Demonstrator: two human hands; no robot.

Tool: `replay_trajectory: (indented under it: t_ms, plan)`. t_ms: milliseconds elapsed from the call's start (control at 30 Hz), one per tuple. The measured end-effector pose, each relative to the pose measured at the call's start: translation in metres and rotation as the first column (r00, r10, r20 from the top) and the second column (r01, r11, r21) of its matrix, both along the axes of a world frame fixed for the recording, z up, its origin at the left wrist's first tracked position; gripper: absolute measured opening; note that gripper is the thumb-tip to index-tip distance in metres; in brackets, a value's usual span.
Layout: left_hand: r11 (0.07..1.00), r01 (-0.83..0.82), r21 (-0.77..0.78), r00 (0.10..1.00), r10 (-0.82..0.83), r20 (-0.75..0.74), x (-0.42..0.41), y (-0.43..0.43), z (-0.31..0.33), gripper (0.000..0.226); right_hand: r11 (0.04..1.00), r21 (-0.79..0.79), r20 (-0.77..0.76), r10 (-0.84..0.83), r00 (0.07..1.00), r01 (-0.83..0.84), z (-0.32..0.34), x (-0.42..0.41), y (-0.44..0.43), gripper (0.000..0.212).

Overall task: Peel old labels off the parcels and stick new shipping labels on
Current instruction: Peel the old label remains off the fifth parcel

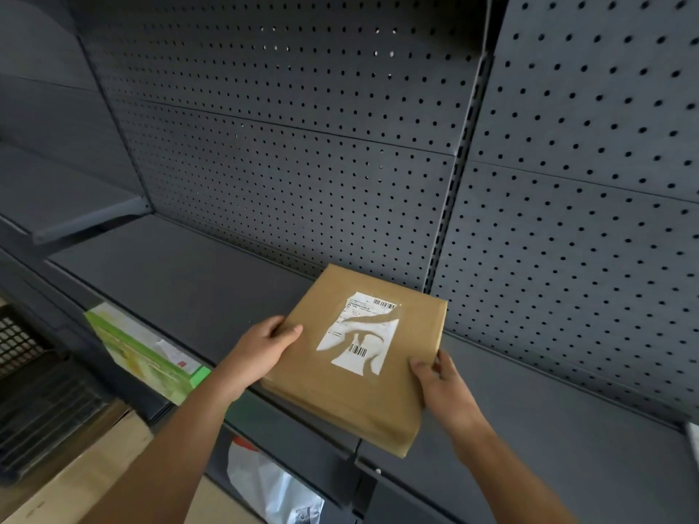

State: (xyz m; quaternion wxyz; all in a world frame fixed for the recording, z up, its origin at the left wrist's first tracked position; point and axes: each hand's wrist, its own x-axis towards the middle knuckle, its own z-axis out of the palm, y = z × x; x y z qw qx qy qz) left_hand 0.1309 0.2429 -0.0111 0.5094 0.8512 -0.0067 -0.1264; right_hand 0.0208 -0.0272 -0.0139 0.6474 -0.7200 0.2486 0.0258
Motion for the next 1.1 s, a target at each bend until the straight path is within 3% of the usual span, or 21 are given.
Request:
replay_trajectory:
  t_ms: [100, 233, 400, 633, 1100]
  plan:
    - [0.999, 0.042, 0.033, 0.999, -0.043, 0.019, -0.01, -0.017, 0.001, 0.023, 0.999, -0.005, 0.007, -0.039, 0.999, 0.04, 0.004, -0.015, -0.016, 0.032]
    - [0.992, 0.108, 0.068, 0.994, -0.11, 0.022, -0.025, -0.046, 0.006, 0.01, 0.994, -0.045, 0.008, -0.098, 0.995, 0.098, 0.009, -0.035, -0.039, 0.037]
    - [0.984, 0.163, 0.076, 0.986, -0.164, 0.019, -0.04, -0.077, 0.01, 0.038, 0.982, -0.087, 0.016, -0.166, 0.986, 0.167, 0.015, -0.063, -0.072, 0.03]
    - [0.958, 0.279, 0.066, 0.959, -0.281, 0.026, -0.072, -0.129, 0.015, 0.038, 0.955, -0.14, 0.034, -0.26, 0.965, 0.262, 0.021, -0.105, -0.111, 0.027]
    - [0.896, 0.428, 0.117, 0.902, -0.432, 0.009, -0.115, -0.208, 0.014, 0.06, 0.908, -0.172, 0.013, -0.387, 0.922, 0.383, 0.015, -0.173, -0.17, 0.034]
